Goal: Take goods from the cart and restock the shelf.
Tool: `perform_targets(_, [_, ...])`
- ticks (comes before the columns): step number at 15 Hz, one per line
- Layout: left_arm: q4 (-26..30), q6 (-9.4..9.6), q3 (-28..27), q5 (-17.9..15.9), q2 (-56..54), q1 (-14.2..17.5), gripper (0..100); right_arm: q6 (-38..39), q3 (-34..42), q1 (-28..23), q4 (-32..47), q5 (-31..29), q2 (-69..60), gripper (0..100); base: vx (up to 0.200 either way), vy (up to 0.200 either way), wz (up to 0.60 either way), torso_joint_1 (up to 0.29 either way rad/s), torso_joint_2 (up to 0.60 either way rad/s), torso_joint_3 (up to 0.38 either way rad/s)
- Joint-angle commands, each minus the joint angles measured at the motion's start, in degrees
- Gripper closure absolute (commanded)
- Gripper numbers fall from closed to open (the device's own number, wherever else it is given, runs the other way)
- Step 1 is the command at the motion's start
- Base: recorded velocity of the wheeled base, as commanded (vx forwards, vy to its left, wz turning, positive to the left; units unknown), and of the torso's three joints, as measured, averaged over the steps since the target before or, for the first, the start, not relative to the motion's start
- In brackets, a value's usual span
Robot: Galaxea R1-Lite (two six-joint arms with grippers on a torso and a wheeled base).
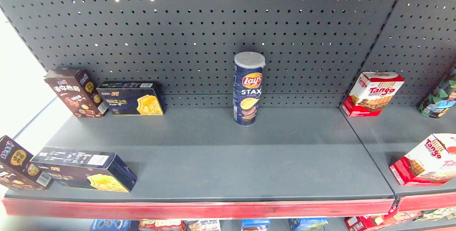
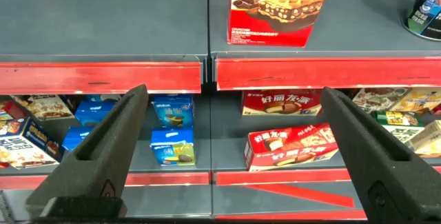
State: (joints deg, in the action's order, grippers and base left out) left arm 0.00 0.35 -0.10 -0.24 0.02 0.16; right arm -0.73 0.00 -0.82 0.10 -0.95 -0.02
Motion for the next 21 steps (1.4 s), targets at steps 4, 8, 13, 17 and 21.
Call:
perform_targets(4, [0.0,0.00,0.0,0.0,0.0,0.0,0,0.0,0.0,0.0,0.0,-0.2,0.0,0,0.000,0.000,0.60,-0.001,0.00,0.006])
perform_targets(8, [0.0,0.00,0.0,0.0,0.0,0.0,0,0.0,0.0,0.0,0.0,-0.2,0.0,0,0.000,0.000,0.60,0.010,0.01,0.000])
perform_targets(13, [0.0,0.09,0.0,-0.1,0.0,0.0,0,0.0,0.0,0.0,0.1,-0.2,0.0,0,0.000,0.000,0.60,0.002,0.00,0.002])
perform_targets(17, [0.0,0.00,0.0,0.0,0.0,0.0,0,0.3,0.0,0.0,0.0,-0.3,0.0,0,0.000,0.000,0.15,-0.001,0.00,0.001])
perform_targets(21, [0.1,0.35,0.0,-0.5,0.0,0.0,0,0.3,0.0,0.0,0.0,-0.3,0.0,0,0.000,0.000,0.00,0.000,0.00,0.000])
